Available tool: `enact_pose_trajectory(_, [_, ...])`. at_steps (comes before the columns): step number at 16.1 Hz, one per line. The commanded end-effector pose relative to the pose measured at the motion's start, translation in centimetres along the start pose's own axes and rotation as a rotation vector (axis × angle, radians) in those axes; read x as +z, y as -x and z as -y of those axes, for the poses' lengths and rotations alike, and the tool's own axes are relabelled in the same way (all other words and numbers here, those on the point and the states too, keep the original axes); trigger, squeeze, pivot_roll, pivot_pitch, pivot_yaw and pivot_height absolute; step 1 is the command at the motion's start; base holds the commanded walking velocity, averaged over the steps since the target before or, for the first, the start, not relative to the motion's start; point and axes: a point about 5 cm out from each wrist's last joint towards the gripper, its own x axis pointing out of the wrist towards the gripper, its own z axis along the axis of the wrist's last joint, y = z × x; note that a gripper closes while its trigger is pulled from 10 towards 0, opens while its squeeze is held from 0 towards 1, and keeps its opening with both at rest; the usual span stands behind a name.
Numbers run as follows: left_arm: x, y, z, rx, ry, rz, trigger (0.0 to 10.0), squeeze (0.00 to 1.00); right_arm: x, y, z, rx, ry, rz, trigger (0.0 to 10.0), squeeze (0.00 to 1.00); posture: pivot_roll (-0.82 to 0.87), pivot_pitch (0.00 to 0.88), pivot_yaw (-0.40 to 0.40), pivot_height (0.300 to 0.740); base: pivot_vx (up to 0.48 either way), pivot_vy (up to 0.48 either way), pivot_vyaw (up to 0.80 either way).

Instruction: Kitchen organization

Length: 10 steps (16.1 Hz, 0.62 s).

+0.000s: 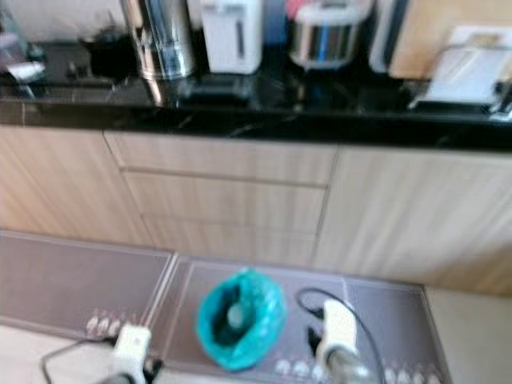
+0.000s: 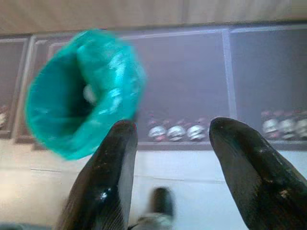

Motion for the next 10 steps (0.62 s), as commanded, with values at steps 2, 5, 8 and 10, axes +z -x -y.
enact_pose_trajectory(2, [-0.57,0.34,-1.46,0.032,-0.016,-0.019,10.0,0.00,0.26,-0.18,-1.04,0.025,-0.008,0.002,10.0,0.00,0.00,0.000,0.033,0.740,0.000,-0.480,-0.69])
enact_pose_trajectory(5, [-0.75,0.41,-1.65,0.035,-0.021,-0.027,10.0,0.00,0.24,-0.17,-1.11,0.028,-0.006,0.008,10.0,0.00,0.00,0.000,0.037,0.740,0.000,-0.480,0.00])
enact_pose_trajectory(8, [-0.71,0.39,-1.63,0.035,-0.022,-0.028,10.0,0.00,0.23,-0.17,-1.11,0.030,-0.005,0.009,10.0,0.00,0.00,0.000,0.037,0.740,0.000,-0.480,0.00])
enact_pose_trajectory(10, [-0.72,0.40,-1.64,0.035,-0.022,-0.027,10.0,0.00,0.24,-0.17,-1.12,0.030,-0.005,0.009,10.0,0.00,0.00,0.000,0.037,0.740,0.000,-0.480,0.00])
